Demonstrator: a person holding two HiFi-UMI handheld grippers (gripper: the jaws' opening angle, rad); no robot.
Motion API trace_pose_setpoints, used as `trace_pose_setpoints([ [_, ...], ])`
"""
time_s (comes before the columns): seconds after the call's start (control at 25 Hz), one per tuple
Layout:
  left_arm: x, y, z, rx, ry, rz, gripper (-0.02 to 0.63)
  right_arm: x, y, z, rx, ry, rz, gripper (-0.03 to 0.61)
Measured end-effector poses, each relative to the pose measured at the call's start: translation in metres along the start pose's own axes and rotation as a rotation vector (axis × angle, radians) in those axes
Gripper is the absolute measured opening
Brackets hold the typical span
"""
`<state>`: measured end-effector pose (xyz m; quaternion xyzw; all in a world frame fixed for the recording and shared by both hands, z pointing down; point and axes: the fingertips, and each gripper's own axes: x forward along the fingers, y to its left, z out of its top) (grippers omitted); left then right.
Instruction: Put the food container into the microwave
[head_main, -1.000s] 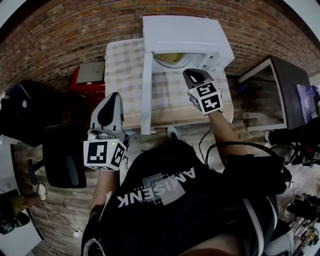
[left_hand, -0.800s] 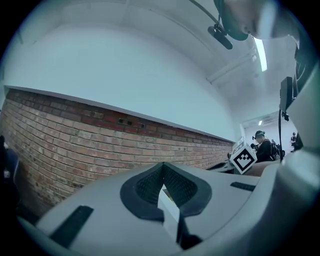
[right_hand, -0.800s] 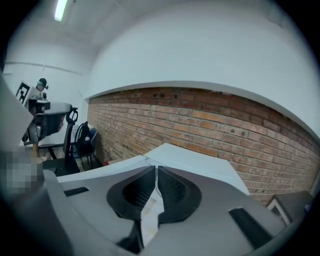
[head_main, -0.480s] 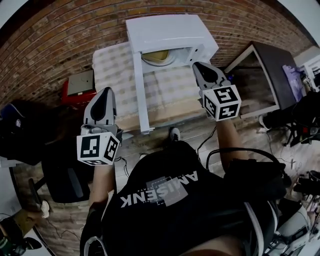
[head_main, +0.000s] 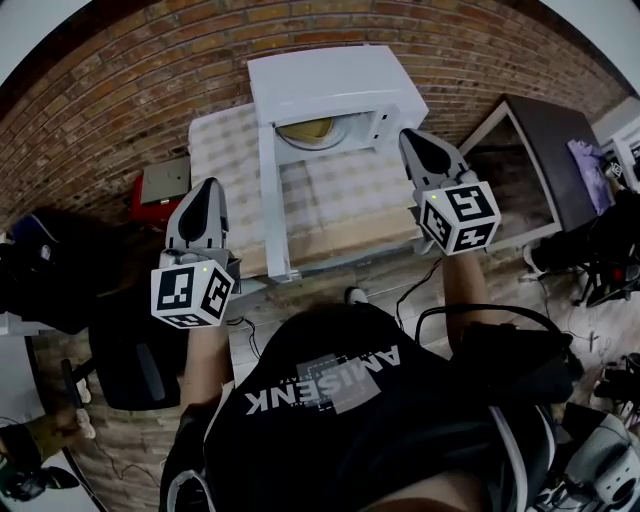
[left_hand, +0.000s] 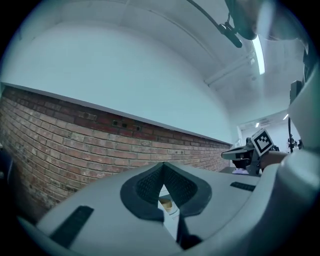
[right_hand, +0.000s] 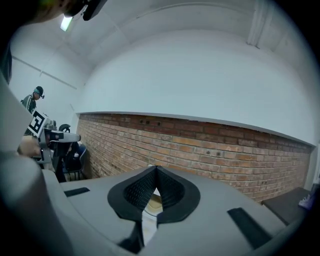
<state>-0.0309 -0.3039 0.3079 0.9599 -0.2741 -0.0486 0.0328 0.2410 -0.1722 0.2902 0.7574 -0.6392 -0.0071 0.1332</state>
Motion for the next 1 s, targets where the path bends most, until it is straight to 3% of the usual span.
trace_pose_setpoints([
  [0.28, 0.014, -0.01, -0.001, 0.032, 0.009, 0.093, 0.012, -0.013, -0.036, 0.003, 0.004, -0.028, 0.01, 0.04],
  [0.48, 0.021, -0.026, 0.003, 0.008, 0.002, 0.09, 0.012, -0.014, -0.05, -0.005, 0.004, -0.028, 0.036, 0.041],
  [1.0, 0.027, -0.034, -0.001, 0.05, 0.016, 0.148, 0.012, -0.014, -0.076, -0.008, -0.006, -0.049, 0.034, 0.041],
])
